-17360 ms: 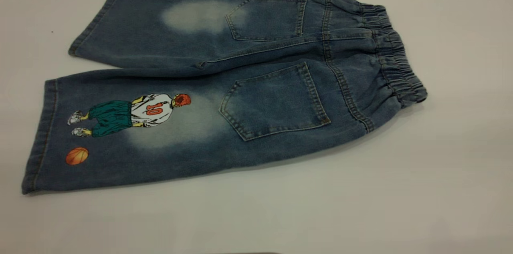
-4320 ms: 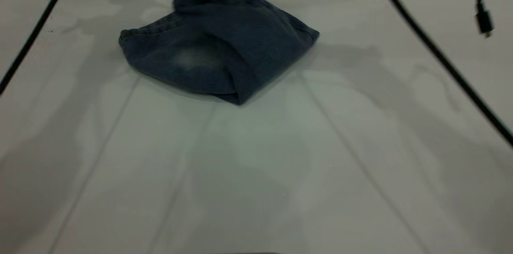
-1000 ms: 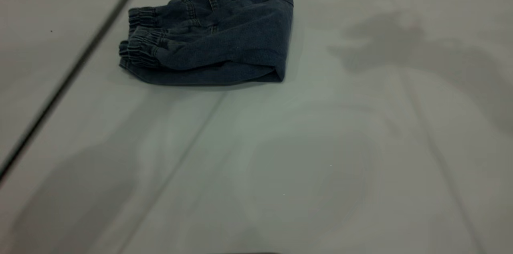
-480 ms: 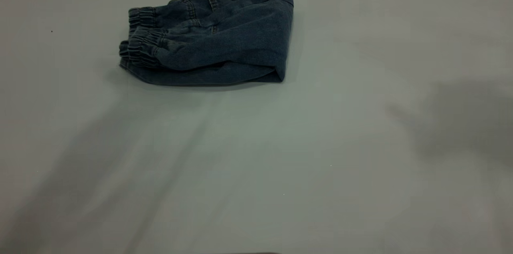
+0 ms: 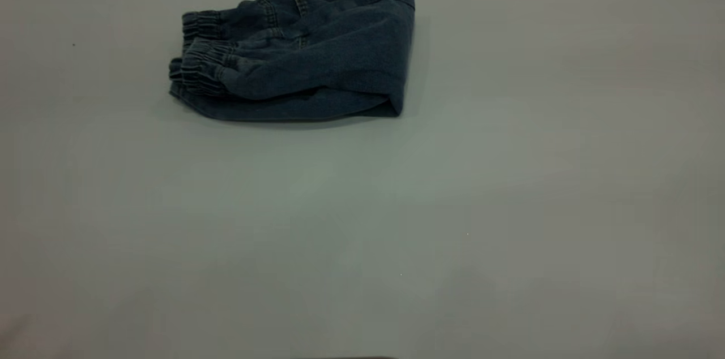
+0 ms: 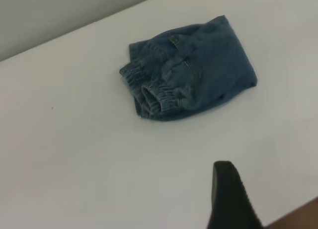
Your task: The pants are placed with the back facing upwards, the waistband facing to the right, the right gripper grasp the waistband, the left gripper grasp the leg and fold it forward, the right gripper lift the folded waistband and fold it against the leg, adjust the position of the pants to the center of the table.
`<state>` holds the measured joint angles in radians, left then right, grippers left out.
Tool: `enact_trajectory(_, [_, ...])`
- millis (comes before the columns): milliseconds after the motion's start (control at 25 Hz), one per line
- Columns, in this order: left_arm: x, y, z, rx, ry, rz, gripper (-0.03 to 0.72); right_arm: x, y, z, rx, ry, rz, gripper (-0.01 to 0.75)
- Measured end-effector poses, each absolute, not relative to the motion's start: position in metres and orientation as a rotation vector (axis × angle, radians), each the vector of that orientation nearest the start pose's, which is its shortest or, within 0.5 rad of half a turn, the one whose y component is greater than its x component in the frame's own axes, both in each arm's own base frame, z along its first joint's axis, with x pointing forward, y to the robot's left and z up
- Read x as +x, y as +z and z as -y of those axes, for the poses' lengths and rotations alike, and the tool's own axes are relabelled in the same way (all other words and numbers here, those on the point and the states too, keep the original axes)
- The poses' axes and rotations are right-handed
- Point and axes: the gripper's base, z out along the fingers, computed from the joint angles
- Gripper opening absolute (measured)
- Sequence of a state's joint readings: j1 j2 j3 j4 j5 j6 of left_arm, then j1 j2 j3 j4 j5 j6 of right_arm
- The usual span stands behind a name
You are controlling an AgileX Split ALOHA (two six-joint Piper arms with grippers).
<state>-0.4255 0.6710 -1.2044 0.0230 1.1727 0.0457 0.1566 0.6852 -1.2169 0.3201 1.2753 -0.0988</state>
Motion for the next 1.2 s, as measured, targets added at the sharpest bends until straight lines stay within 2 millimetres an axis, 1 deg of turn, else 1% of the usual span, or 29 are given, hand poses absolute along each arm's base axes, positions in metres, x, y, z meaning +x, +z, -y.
enact_trajectory(40, [0.052,0.437,0.022,0.489,-0.2,-2.052,0.379,0.052,0.437,-0.033,-0.339,0.386,-2.177,0.583])
enact_trajectory(160, [0.027,0.415,0.01,0.482,-0.206,-2.023,0.379,0.033,0.414,-0.025,-0.327,0.315,-2.181,0.583])
enact_trajectory(320, [0.003,0.392,-0.001,0.471,-0.213,-1.98,0.379,0.01,0.382,-0.02,-0.324,0.291,-2.176,0.583])
enact_trajectory(440, [-0.008,0.379,-0.006,0.465,-0.217,-1.958,0.379,-0.003,0.352,-0.018,-0.324,0.289,-2.182,0.583])
enact_trajectory(520, [-0.008,0.371,-0.006,0.469,-0.215,-1.972,0.379,-0.011,0.334,-0.017,-0.323,0.288,-2.172,0.583])
enact_trajectory(640, [-0.001,0.357,-0.003,0.482,-0.207,-2.024,0.379,-0.017,0.311,-0.015,-0.322,0.281,-2.122,0.583])
enact_trajectory(720, [0.004,0.344,0.0,0.495,-0.203,-2.071,0.379,-0.017,0.296,-0.015,-0.344,0.266,-2.104,0.583])
enact_trajectory(880, [0.014,0.316,0.005,0.52,-0.192,-2.171,0.379,-0.015,0.272,-0.016,-0.374,0.253,-2.105,0.583])
enact_trajectory(960, [0.017,0.304,0.007,0.531,-0.185,-2.214,0.379,-0.013,0.266,-0.016,-0.377,0.259,-2.113,0.583])
enact_trajectory(1120, [0.022,0.281,0.009,0.549,-0.173,-2.286,0.379,-0.012,0.265,-0.017,-0.378,0.265,-2.108,0.583])
enact_trajectory(1200, [0.023,0.274,0.009,0.555,-0.168,-2.311,0.379,-0.012,0.265,-0.017,-0.377,0.266,-2.107,0.583])
